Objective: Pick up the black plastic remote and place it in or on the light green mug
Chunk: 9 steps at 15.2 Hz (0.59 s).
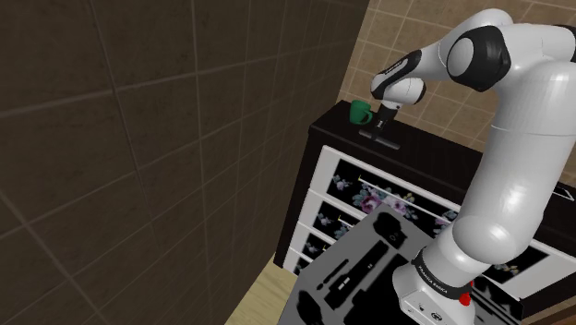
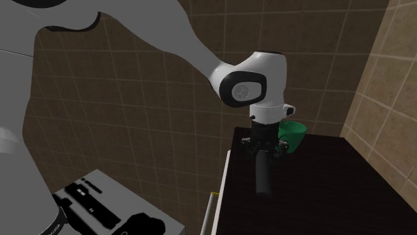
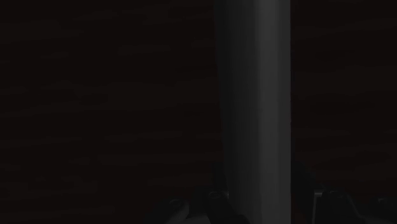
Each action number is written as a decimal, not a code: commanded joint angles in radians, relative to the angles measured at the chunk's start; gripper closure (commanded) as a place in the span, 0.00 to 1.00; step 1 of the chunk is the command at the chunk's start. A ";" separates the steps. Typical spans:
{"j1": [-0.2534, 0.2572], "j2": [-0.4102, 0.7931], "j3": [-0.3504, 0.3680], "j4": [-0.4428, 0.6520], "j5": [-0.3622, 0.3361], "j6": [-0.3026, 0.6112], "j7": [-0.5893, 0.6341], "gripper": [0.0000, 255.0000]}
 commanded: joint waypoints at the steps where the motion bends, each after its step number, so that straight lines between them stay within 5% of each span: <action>1: -0.001 0.003 -0.001 0.000 0.000 0.003 0.000 1.00; 9: 0.018 -0.048 -0.024 0.021 -0.044 -0.060 0.027 1.00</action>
